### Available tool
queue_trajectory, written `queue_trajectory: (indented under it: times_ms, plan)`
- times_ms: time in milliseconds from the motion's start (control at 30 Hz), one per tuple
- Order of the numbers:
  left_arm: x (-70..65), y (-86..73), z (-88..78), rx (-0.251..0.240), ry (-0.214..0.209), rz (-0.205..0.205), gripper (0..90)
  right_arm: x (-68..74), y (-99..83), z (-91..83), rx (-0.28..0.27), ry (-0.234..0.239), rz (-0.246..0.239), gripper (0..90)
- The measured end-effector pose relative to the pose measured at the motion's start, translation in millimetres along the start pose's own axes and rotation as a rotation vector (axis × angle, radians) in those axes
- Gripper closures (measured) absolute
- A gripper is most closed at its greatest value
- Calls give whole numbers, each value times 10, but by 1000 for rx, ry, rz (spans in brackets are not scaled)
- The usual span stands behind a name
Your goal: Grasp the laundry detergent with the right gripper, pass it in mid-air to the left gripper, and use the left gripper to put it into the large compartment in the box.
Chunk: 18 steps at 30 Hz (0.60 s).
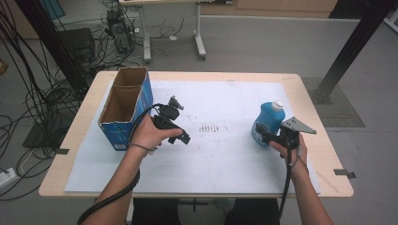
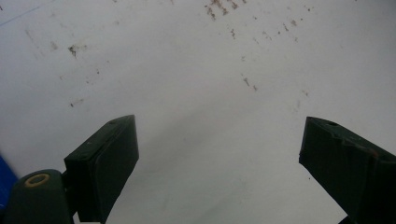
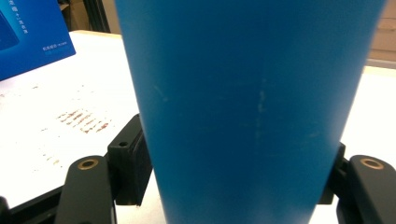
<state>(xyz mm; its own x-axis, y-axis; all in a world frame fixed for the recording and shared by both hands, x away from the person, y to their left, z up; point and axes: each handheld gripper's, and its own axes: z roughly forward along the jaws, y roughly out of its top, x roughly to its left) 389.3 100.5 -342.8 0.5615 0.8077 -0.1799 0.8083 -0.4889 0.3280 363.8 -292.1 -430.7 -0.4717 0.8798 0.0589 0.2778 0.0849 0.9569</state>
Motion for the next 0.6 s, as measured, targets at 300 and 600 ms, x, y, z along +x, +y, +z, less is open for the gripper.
queue_trajectory:
  times_ms: [300,600]
  plan:
    - [-2,5,-6,-1,-1,0,121,-9,-1,-11,-5,-8,1,405]
    - [-3,-1,-2,-5,0,3,121,-2,11,-15,4,-10,-22,425]
